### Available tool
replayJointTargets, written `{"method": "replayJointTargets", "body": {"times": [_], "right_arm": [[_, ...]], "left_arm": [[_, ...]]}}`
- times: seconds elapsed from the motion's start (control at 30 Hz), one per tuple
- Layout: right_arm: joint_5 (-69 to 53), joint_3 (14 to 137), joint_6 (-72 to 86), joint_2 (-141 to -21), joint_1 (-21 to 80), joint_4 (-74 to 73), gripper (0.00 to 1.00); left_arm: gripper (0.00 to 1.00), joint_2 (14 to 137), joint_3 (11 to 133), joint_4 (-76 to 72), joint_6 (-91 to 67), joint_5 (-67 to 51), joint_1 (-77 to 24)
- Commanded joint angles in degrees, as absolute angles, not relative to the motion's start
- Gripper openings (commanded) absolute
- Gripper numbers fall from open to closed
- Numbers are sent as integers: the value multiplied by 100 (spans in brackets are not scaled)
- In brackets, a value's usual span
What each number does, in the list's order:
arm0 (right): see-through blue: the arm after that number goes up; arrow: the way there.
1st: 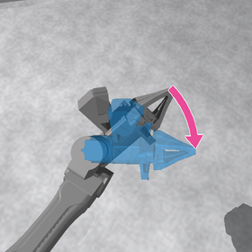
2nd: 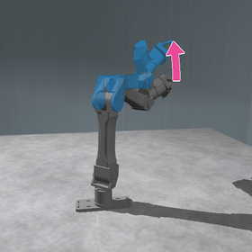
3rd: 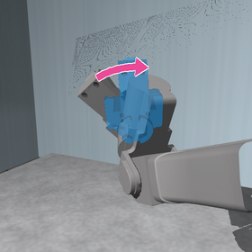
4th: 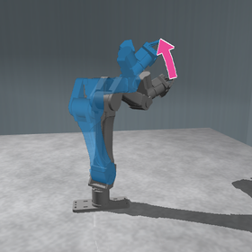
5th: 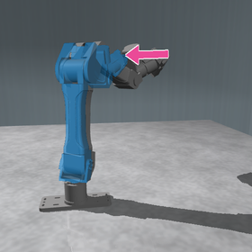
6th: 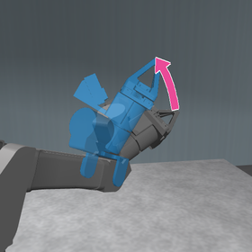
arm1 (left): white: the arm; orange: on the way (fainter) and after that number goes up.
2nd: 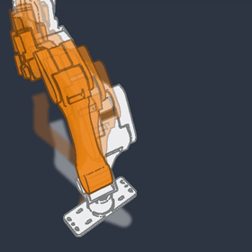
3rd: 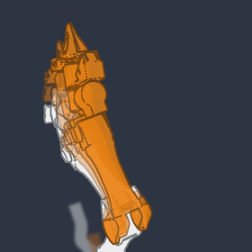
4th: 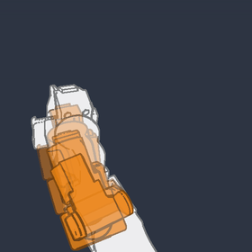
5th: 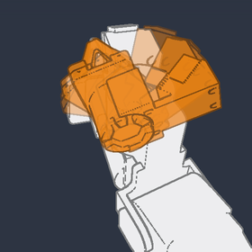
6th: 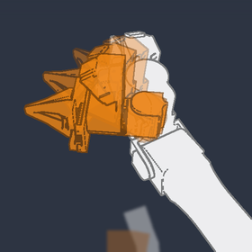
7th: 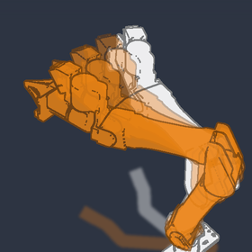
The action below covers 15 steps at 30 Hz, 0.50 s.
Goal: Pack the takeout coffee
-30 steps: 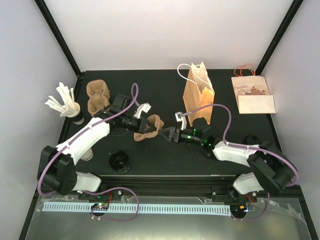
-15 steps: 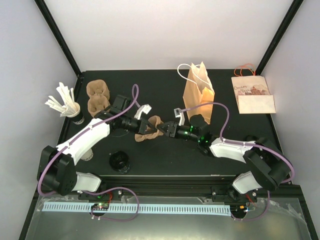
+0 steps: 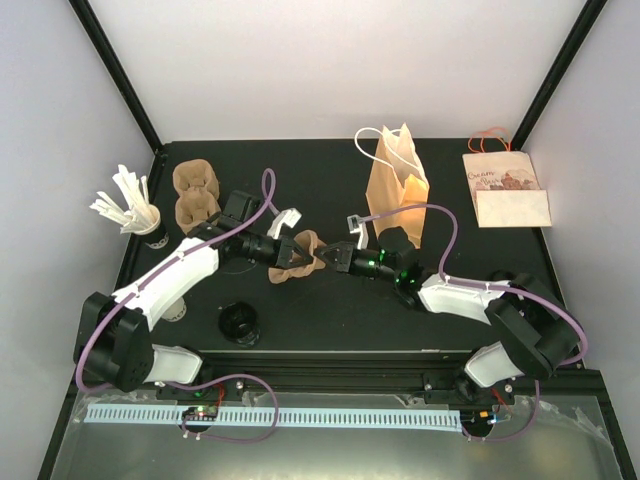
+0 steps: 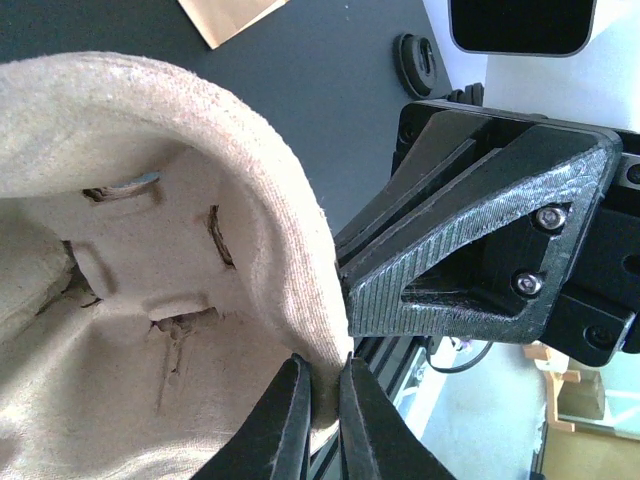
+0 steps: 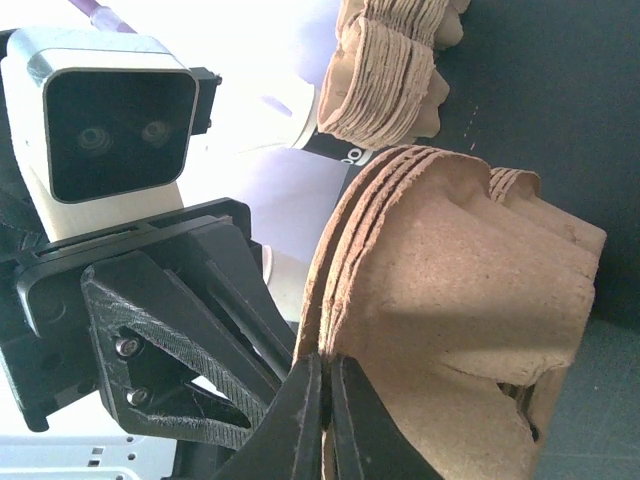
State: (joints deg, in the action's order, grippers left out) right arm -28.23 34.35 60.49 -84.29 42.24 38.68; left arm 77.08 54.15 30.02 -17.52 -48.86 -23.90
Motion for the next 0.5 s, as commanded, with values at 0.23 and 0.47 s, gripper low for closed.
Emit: {"method": "replayJointTargets", "body": {"times": [0.23,0.47], "right_arm": [[-2973,3864,5280,-8538,4236,2814,1],[-3169,3854,5359,-8647,4240,2930,1]], "left_arm": [[8,7606,5406,2852,-1677,-5341,-2435],[28,7603,5349,2706,-1705,-5441,-2433]]}}
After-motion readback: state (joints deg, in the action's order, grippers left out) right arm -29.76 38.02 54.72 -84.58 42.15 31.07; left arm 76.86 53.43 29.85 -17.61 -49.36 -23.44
